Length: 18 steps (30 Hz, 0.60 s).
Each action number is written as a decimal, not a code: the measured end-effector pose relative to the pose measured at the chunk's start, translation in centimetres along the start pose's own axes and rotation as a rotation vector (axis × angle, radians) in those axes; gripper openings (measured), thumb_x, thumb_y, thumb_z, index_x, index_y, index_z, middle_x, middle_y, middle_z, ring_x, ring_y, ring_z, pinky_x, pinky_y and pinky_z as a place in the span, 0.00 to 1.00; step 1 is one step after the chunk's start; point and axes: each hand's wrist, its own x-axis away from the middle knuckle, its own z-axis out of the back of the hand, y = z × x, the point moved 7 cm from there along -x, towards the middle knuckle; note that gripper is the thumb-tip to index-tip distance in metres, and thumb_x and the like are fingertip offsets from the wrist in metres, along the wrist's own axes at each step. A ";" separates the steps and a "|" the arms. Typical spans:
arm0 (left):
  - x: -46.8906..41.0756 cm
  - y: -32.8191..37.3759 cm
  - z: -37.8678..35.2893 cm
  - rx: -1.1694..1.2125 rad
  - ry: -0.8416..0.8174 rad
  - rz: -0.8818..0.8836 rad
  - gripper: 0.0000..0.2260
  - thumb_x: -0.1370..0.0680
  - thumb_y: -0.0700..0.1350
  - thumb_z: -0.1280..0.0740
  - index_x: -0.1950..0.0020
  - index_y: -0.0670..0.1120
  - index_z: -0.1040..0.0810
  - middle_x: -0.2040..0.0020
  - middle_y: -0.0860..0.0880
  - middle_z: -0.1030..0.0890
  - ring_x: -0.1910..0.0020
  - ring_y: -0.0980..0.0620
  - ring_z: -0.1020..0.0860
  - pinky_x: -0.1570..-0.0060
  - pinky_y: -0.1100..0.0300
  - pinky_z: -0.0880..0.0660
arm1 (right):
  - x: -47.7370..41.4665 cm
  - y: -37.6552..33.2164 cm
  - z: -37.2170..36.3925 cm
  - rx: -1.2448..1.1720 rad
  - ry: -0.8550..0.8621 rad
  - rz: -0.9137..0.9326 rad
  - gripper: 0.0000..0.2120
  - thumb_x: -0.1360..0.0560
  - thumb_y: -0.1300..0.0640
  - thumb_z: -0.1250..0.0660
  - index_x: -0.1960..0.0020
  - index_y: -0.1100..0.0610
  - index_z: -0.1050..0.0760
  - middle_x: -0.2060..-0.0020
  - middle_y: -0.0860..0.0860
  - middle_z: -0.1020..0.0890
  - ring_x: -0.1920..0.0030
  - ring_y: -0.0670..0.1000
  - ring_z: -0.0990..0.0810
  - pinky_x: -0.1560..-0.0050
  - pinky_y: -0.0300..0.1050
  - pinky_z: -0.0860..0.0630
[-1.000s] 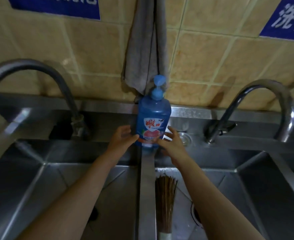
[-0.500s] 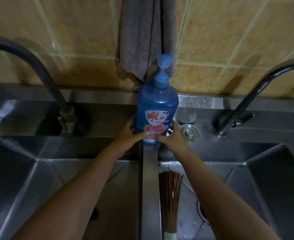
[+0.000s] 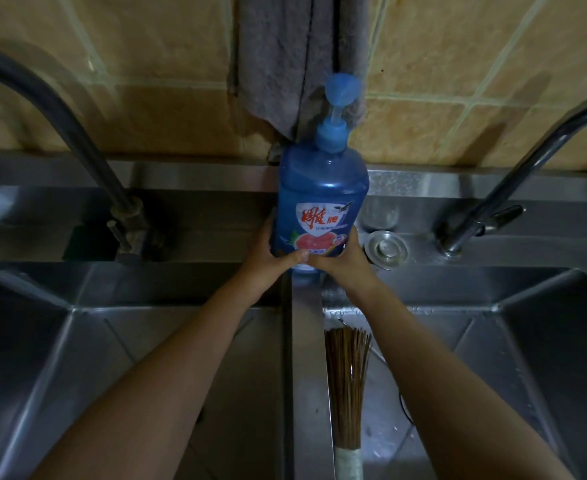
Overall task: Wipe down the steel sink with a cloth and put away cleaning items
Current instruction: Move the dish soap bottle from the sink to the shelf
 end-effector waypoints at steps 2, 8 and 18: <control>-0.1 -0.1 -0.1 0.030 -0.002 -0.006 0.31 0.29 0.38 0.29 0.41 0.66 0.40 0.49 0.67 0.32 0.59 0.80 0.29 0.67 0.77 0.28 | 0.0 0.2 0.1 -0.018 0.003 -0.012 0.32 0.37 0.70 0.24 0.43 0.47 0.32 0.50 0.42 0.20 0.51 0.36 0.20 0.57 0.30 0.24; -0.5 -0.8 0.3 0.113 0.037 0.054 0.40 0.32 0.40 0.26 0.28 0.57 0.45 0.42 0.59 0.33 0.47 0.61 0.30 0.64 0.69 0.27 | 0.1 0.9 0.3 -0.047 0.034 -0.051 0.35 0.38 0.68 0.23 0.40 0.47 0.34 0.48 0.43 0.22 0.53 0.34 0.20 0.58 0.29 0.24; 0.5 -1.1 0.9 0.080 0.063 0.044 0.37 0.33 0.43 0.25 0.32 0.62 0.41 0.31 0.51 0.34 0.34 0.50 0.33 0.52 0.56 0.24 | 2.0 -0.3 0.1 -0.044 0.039 -0.023 0.35 0.37 0.65 0.23 0.35 0.52 0.34 0.49 0.41 0.21 0.52 0.34 0.21 0.57 0.29 0.25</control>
